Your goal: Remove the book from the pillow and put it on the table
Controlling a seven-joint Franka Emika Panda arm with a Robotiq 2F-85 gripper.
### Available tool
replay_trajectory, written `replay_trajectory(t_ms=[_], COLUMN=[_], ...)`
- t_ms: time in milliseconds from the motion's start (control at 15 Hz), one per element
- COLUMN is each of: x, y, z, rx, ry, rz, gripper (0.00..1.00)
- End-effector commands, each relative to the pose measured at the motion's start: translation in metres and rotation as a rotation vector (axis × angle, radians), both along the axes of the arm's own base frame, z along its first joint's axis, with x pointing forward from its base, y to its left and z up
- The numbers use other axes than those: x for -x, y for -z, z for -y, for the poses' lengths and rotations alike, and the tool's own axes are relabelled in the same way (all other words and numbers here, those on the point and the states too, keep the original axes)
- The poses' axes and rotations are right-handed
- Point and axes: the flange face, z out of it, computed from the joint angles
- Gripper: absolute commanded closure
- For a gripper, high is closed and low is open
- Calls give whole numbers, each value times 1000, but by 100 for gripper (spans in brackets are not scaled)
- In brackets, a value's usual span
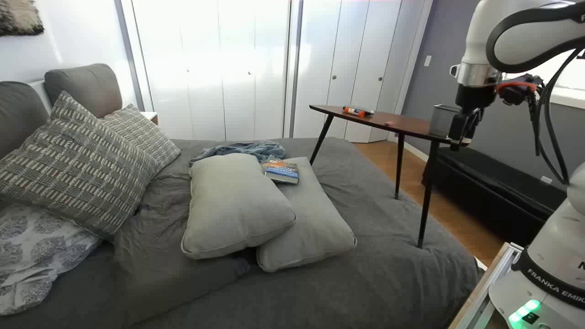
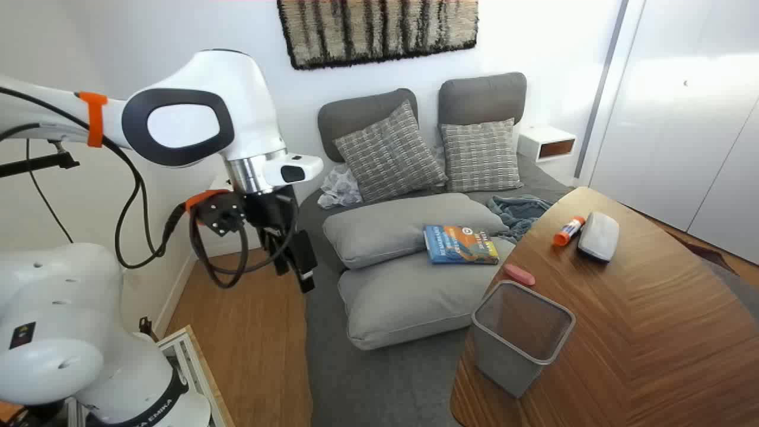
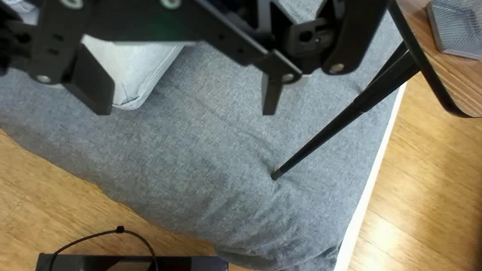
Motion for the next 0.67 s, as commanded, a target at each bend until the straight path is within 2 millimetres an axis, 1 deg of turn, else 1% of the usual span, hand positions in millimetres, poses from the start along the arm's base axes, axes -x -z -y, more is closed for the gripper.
replay_trajectory(t_ms=[0, 133, 467, 600], x=[1, 2, 2, -7], y=[2, 7, 8, 3], z=[0, -1, -1, 10], rx=[-1, -4, -4, -21], ry=[0, 0, 0, 19], rz=[-8, -19, -22, 55], gripper=[0, 0, 0, 0])
